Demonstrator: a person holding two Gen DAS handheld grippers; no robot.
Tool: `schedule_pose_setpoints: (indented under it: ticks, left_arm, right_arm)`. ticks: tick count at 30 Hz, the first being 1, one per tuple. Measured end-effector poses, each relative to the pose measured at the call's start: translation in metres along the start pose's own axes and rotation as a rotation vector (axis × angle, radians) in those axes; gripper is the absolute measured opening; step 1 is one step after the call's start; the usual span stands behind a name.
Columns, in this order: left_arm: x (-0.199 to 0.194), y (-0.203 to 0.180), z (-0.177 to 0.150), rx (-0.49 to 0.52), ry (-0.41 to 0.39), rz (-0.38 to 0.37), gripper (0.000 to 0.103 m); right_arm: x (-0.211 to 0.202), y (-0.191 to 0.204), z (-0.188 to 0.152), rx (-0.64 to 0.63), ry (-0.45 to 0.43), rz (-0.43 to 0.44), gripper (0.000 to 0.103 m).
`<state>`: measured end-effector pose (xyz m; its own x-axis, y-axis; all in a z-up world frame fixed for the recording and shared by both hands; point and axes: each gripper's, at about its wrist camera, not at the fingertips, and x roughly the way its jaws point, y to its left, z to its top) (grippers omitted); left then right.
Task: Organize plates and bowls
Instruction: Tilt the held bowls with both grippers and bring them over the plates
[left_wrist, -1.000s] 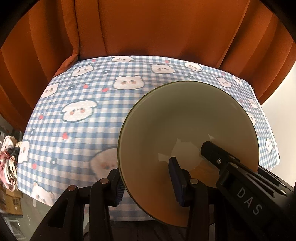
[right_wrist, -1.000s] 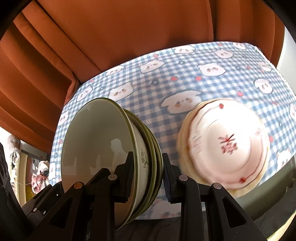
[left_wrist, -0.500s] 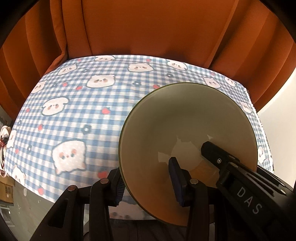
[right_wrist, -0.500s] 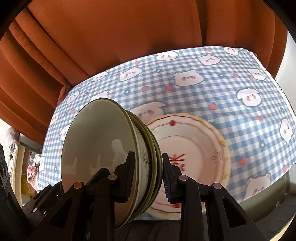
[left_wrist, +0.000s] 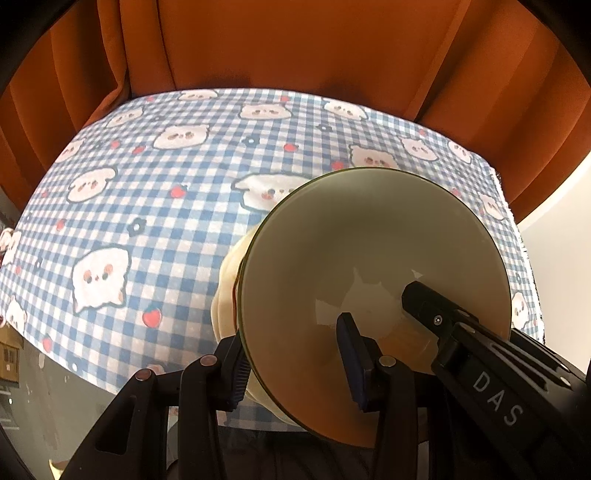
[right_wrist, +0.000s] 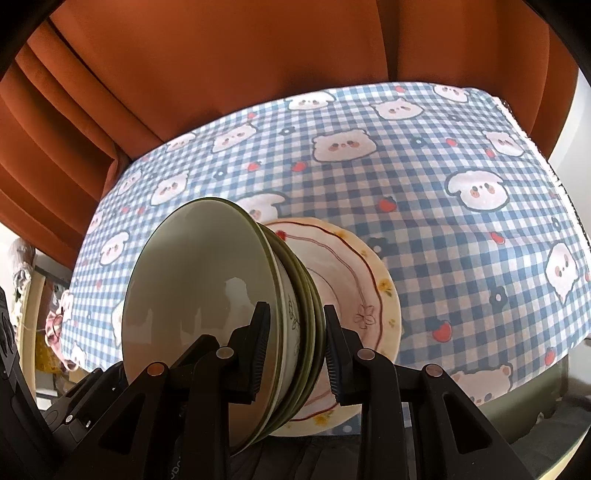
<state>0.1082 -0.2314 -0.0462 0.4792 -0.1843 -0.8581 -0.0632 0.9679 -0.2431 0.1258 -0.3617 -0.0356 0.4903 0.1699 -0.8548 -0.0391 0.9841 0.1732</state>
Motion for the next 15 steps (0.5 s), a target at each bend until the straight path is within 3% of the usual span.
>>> schedule_pose_setpoints:
  ticks: [15]
  left_arm:
    - [0.017, -0.007, 0.013, 0.028, 0.021, 0.055, 0.042]
  right_arm:
    - [0.026, -0.012, 0.012, 0.031, 0.054, 0.031, 0.031]
